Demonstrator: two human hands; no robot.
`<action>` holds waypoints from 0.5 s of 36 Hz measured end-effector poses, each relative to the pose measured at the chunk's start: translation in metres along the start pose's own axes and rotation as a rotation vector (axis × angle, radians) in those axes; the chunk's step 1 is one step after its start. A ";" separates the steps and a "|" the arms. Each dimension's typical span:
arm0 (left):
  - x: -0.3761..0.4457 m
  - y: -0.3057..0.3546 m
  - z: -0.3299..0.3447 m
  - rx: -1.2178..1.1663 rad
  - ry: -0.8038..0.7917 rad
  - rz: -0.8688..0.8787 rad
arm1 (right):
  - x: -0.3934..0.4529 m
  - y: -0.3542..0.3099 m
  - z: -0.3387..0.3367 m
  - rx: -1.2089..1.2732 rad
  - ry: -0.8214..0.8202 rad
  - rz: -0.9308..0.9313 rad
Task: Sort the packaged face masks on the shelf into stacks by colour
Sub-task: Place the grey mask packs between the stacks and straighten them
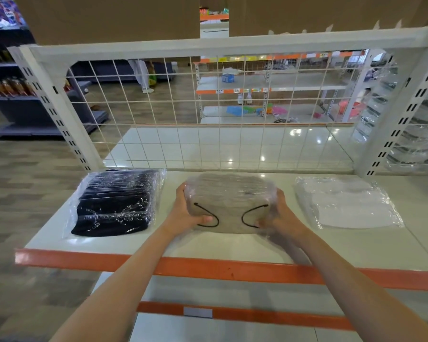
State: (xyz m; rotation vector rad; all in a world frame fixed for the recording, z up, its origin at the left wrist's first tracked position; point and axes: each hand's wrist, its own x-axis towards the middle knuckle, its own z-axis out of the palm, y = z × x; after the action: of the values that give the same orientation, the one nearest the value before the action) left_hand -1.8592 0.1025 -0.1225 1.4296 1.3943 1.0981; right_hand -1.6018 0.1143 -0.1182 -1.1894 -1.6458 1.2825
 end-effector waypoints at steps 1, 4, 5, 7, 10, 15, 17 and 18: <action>0.002 0.001 -0.001 0.004 -0.001 -0.006 | 0.002 0.002 -0.001 -0.004 -0.006 -0.003; 0.007 0.002 -0.006 0.004 -0.037 -0.064 | 0.009 0.008 -0.005 0.056 -0.034 0.031; 0.008 0.002 -0.007 0.010 -0.040 -0.089 | 0.010 0.007 -0.005 0.066 -0.044 0.043; 0.011 0.004 -0.008 0.010 -0.052 -0.111 | 0.013 0.007 -0.007 0.054 -0.050 0.063; 0.014 0.006 -0.008 0.004 -0.077 -0.142 | 0.018 0.010 -0.010 0.051 -0.066 0.066; 0.019 0.007 -0.009 0.036 -0.110 -0.158 | 0.023 0.006 -0.013 -0.029 -0.115 0.079; 0.020 0.008 -0.008 0.049 -0.121 -0.157 | 0.025 0.006 -0.016 -0.068 -0.133 0.129; 0.021 0.008 -0.008 0.040 -0.123 -0.163 | 0.027 0.007 -0.017 -0.092 -0.137 0.178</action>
State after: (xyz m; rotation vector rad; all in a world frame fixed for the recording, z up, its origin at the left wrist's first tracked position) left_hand -1.8642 0.1233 -0.1116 1.3623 1.4236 0.8691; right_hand -1.5930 0.1459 -0.1206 -1.3543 -1.7448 1.4392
